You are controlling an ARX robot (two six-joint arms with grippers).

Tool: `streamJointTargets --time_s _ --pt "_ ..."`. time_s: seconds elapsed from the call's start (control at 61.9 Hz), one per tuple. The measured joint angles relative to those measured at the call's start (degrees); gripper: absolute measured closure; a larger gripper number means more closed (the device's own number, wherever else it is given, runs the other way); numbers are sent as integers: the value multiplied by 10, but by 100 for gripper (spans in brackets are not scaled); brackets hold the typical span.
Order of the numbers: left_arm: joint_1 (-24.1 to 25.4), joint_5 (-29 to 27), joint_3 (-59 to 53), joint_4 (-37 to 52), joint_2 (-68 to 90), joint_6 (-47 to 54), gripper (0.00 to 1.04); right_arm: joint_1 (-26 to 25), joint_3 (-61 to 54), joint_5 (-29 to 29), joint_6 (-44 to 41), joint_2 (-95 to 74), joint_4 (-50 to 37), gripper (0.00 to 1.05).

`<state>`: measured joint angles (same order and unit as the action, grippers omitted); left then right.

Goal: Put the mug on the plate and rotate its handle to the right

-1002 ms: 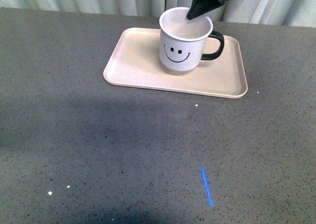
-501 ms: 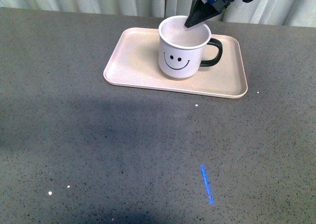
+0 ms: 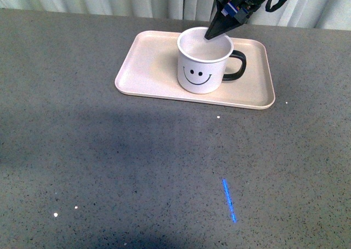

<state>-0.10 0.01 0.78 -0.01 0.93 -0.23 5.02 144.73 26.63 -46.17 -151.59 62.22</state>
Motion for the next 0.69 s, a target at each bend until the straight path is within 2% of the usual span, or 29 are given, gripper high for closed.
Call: streamJointTargets --time_s 0.065,0.081,0.162,0.242,0.291,0.323,0.404,0.452,0.469,0.582,0.63,0.695 --pt "0 0 0 0 0 0 9 0 16 -6 -2 -8 6 99" --pt "0 0 0 0 0 0 9 0 24 -8 -2 -13 10 93" --pt "0 0 0 0 0 0 9 0 38 -11 -3 -22 17 81" --pt "0 0 0 0 0 0 9 0 81 -15 -6 -44 48 63" --pt "0 0 0 0 0 0 9 1 109 -16 -9 -55 65 56" --pt "0 0 0 0 0 0 9 1 128 -16 -9 -64 77 55" --pt "0 0 0 0 0 0 9 2 170 -15 -17 -79 97 35" --pt "0 0 0 0 0 0 9 2 181 -16 -19 -79 104 26" --pt "0 0 0 0 0 0 9 2 181 -16 -19 -79 104 26" --pt "0 0 0 0 0 0 9 2 207 -8 -30 -71 119 3" --pt "0 0 0 0 0 0 9 1 208 -2 -29 -65 120 2" --pt "0 0 0 0 0 0 9 -2 208 15 -29 -53 123 11"
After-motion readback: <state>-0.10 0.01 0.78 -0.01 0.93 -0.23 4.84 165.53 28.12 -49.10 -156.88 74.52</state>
